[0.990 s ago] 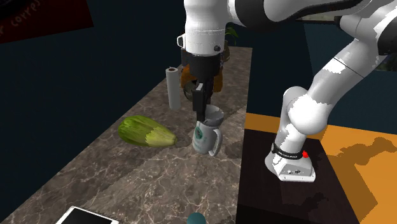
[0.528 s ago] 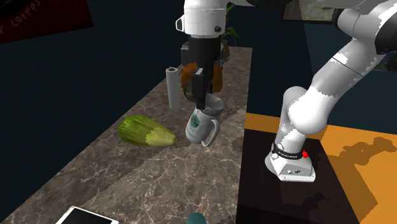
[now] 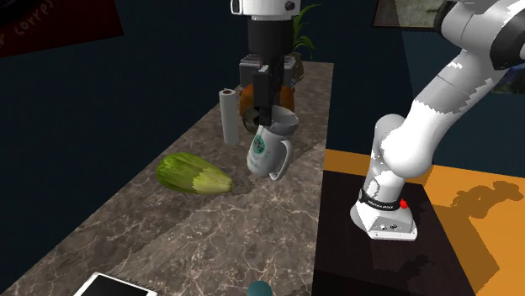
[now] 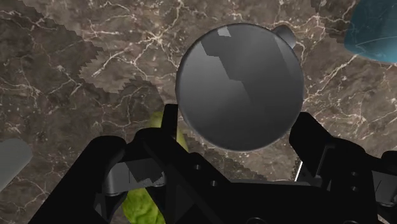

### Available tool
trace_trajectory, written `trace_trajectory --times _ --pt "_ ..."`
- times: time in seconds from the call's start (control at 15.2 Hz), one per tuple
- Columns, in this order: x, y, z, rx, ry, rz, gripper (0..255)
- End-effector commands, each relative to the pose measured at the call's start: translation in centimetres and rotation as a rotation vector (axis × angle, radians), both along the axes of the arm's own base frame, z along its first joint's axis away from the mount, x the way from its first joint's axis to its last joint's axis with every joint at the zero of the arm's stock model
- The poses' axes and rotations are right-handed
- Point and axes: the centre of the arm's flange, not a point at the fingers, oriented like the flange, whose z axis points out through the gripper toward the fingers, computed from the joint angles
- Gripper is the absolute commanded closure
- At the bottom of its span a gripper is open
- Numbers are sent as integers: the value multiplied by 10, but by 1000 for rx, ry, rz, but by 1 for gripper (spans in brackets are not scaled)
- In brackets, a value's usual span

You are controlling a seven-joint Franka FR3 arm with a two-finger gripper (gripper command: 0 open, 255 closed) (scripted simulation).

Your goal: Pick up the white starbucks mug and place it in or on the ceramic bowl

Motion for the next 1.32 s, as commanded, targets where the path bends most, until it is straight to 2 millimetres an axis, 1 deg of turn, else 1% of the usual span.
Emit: trace_trajectory --times 0.0,1.25 --pt "4 -12 5 0 0 0 255" --pt "84 -247 43 0 0 0 255"
